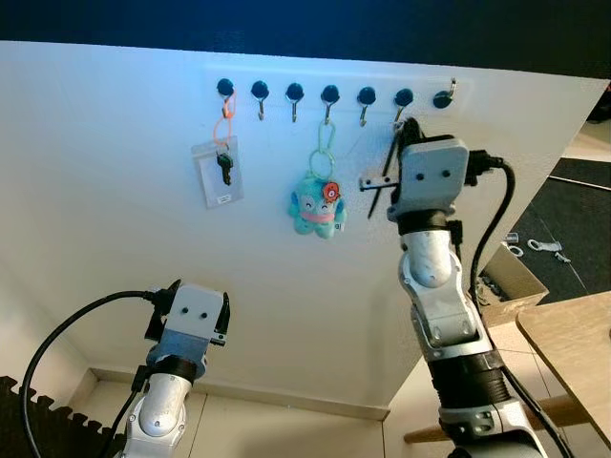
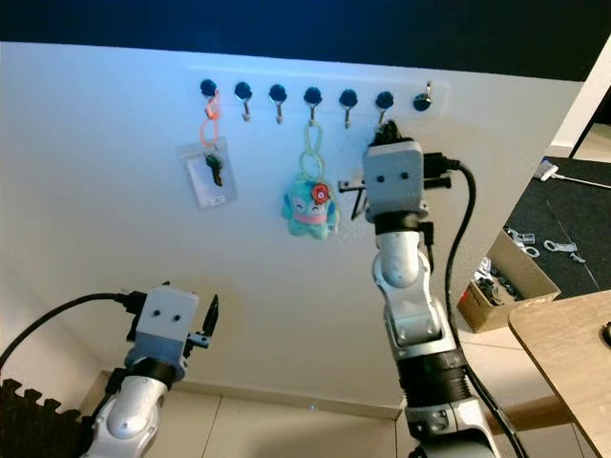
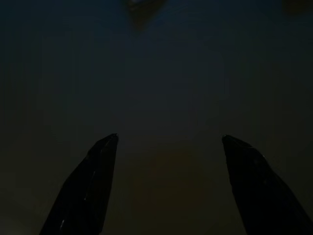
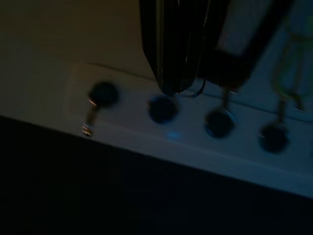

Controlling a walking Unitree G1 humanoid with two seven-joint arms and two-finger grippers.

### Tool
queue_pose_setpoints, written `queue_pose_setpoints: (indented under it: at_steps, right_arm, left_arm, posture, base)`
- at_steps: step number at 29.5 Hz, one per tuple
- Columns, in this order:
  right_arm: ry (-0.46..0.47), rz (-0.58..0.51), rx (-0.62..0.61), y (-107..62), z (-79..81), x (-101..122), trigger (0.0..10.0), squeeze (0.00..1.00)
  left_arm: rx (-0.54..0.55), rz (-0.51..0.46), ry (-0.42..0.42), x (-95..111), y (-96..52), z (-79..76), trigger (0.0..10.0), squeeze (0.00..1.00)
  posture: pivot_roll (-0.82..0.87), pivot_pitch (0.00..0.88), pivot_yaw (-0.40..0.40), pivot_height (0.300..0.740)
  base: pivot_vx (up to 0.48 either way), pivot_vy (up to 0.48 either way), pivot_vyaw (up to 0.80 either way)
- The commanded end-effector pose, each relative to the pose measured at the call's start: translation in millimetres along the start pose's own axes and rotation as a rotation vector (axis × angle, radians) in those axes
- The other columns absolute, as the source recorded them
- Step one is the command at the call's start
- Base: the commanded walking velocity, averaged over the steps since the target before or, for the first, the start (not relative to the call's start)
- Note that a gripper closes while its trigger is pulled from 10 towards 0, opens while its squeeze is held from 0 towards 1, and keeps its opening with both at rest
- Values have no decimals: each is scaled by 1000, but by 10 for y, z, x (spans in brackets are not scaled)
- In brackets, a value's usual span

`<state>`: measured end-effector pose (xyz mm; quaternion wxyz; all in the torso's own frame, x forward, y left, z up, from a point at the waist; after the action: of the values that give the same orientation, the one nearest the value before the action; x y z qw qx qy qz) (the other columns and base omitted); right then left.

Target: Hang keys on a hook

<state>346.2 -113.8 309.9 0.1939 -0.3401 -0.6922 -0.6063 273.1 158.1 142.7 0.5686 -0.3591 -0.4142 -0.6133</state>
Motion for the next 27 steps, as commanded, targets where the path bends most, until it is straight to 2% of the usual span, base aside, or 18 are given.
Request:
queue_pose_setpoints:
  at_steps: [1,14,21,27]
  right_arm:
    - [-4,-19,13,20,31,27,10000,0]
    - [-17,-30,-8,66,21,8,10000,0]
    - [63,6,-63,147,-80,-34,10000,0]
    - [69,18,-81,155,-118,-53,10000,0]
  left_arm:
    - [-6,30,1,-59,-23,-31,10000,0]
    - [-12,27,-1,-54,-13,-46,10000,0]
    - [-13,28,2,-54,-15,-43,10000,0]
    - [-13,30,2,-57,-20,-52,10000,0]
  posture:
    - [159,151,-3,740]
    - [154,147,2,740]
    - [157,147,2,740]
    - [157,146,-1,740]
  base:
    - [0,0,0]
    - [0,0,0]
    - [0,0,0]
    - [0,0,0]
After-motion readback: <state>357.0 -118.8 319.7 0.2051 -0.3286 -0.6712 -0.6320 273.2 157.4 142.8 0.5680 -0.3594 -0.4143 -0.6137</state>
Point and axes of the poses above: a point about 5 cm out from each wrist's last joint towards the gripper, its own y axis pointing out of the wrist towards the gripper, its own x axis along the axis of the wrist's last joint, z = x × y, the point moved 2 cm from there along y, pointing out of the wrist towards the gripper, and after that the axes turned 3 degrees about y, right-handed, at the moved point
